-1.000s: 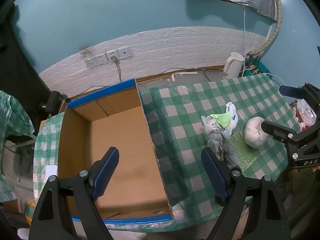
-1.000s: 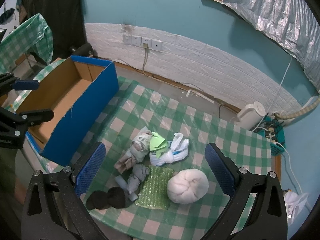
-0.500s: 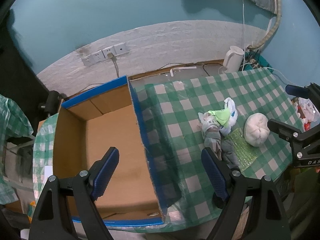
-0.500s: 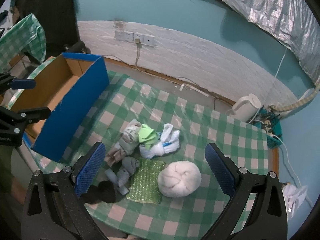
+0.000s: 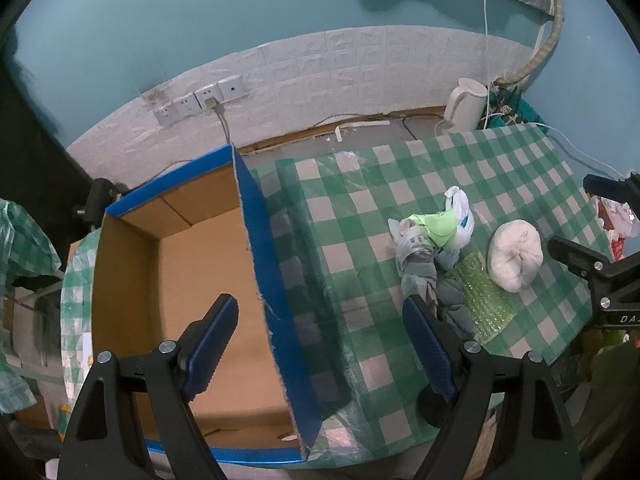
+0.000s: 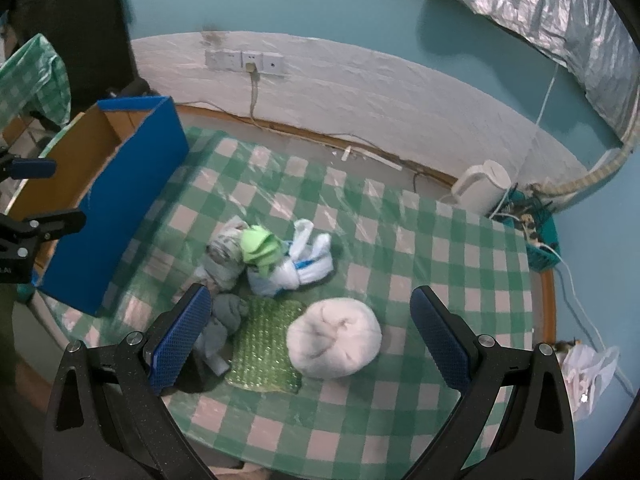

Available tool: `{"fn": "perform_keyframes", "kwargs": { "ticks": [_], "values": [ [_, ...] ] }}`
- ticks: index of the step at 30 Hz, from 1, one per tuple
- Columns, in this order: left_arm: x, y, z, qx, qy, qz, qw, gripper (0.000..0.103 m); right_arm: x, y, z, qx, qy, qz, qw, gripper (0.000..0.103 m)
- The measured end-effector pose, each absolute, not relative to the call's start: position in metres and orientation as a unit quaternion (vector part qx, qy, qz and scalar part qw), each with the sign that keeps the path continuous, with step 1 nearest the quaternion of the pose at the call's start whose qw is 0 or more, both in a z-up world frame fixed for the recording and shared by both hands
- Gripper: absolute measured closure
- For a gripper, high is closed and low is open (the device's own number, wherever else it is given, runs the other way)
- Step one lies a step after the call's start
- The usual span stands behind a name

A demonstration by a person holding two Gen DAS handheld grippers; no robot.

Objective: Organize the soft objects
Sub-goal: 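Grasp the grey-wrapped bundle with the left tool while the right tool grasps the white towel roll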

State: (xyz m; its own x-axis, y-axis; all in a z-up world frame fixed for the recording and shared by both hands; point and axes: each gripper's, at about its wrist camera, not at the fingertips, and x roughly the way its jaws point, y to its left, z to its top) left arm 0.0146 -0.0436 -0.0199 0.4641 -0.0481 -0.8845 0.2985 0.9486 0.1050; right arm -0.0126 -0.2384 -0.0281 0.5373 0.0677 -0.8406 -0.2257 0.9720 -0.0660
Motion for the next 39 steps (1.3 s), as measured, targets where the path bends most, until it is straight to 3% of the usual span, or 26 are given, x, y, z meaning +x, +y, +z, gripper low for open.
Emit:
{"fn": "perform_keyframes", "kwargs": {
  "ticks": [39],
  "values": [
    [0.054,-0.11,-0.087,0.18,0.528,-0.118,0.822,0.017,0.027,-0.279,-0.132,0.012,0.59,0.019,0.807,0.003]
  ]
}}
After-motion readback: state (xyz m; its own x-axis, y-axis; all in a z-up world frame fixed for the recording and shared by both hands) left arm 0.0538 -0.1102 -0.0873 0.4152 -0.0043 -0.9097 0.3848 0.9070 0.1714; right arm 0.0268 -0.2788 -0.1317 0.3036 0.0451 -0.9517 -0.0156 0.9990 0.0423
